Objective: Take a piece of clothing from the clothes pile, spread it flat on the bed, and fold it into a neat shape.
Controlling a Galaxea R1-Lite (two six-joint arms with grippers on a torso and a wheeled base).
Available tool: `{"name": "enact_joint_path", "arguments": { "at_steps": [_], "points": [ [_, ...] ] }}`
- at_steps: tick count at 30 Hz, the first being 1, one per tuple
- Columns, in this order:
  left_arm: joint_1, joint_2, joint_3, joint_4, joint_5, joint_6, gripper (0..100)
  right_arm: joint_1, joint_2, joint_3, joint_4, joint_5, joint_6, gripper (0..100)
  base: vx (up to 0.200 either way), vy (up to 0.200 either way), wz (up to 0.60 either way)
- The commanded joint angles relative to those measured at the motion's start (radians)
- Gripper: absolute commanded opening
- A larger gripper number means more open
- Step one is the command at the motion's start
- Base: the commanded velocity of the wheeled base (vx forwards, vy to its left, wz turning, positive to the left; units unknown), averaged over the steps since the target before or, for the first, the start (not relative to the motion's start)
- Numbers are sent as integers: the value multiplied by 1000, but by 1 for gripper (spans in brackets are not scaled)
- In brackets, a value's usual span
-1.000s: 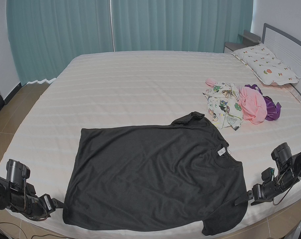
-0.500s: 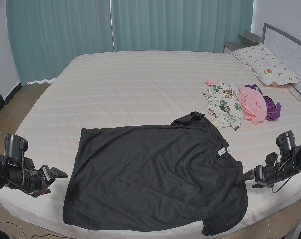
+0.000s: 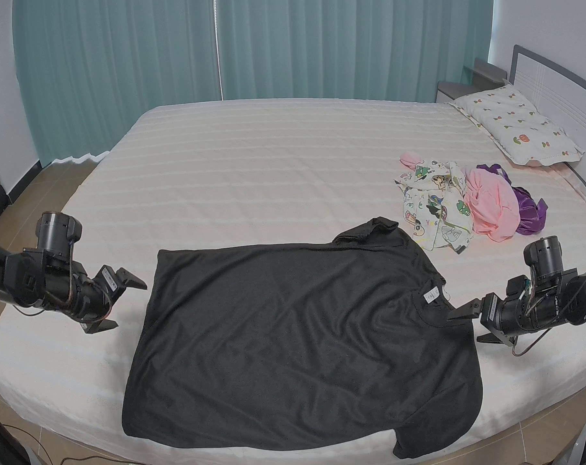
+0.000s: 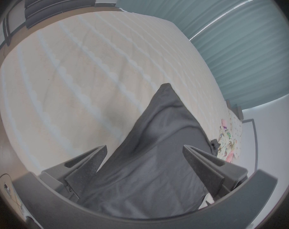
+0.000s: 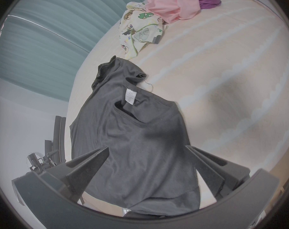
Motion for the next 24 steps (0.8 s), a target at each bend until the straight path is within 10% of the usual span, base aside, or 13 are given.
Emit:
{"name": "enact_joint_path", "arguments": {
  "at_steps": [1,24],
  "points": [
    [-32,107,-94,0,-4,-48,100,42,37,-30,-34,-20,23,100,0,0,0],
    [-55,295,-354,0,39,-70,100,91,57,-74,-43,-22,87,100,52,-52,0]
  ]
}}
